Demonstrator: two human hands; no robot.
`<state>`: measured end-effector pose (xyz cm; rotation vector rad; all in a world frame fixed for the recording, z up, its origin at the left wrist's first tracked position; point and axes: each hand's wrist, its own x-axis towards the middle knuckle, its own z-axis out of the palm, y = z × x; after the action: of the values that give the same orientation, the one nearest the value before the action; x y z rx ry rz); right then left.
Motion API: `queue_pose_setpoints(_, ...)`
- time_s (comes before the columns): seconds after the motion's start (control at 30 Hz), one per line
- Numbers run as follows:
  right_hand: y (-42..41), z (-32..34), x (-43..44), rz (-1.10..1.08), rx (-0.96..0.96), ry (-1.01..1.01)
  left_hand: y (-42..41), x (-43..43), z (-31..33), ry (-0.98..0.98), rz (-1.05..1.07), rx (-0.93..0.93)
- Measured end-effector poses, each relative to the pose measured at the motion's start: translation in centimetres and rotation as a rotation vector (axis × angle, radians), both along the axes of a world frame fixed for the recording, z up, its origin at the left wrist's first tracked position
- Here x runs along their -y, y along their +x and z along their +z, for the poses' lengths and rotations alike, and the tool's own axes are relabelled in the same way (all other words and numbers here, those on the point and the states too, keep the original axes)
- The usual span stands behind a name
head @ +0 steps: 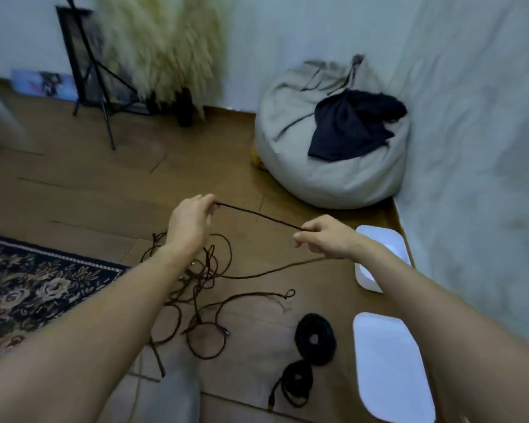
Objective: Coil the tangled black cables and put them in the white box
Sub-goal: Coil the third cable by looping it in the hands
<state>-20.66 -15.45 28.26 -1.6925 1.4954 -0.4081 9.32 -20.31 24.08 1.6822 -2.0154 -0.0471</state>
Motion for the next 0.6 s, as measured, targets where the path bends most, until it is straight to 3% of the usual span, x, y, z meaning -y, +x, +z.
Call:
queue_pose_setpoints(0.07, -1.1, 3.9, -0.8, -0.001, -0.034, -0.111, 0.1, -0.7, 3.9, 0.028, -0.013, -0.007)
queue_pose_setpoints(0.2, -1.3, 9.9, -2.6, -0.041, -0.039, -0.368, -3.6, -4.1, 10.4, 0.198, -0.246, -0.082)
queue_pose_setpoints(0.33, -1.8, 13.7, -4.6, -0.08, -0.025, -0.53, -7.3, -7.5, 13.8, 0.143, -0.389, -0.176)
queue_pose_setpoints(0.4, -3.1, 14.9, -5.6, -0.068, -0.077, -0.557, -7.3, -7.9, 14.1, 0.063, -0.364, -0.197)
queue_pose_setpoints(0.5, -5.7, 15.1, -7.0, -0.077, -0.166, -0.558, -6.4, -7.2, 13.9, -0.029, -0.203, -0.029)
queue_pose_setpoints(0.6, -6.4, 13.8, -7.7, -0.078, -0.281, -0.547, -7.5, -6.7, 13.6, 0.076, -0.199, -0.01)
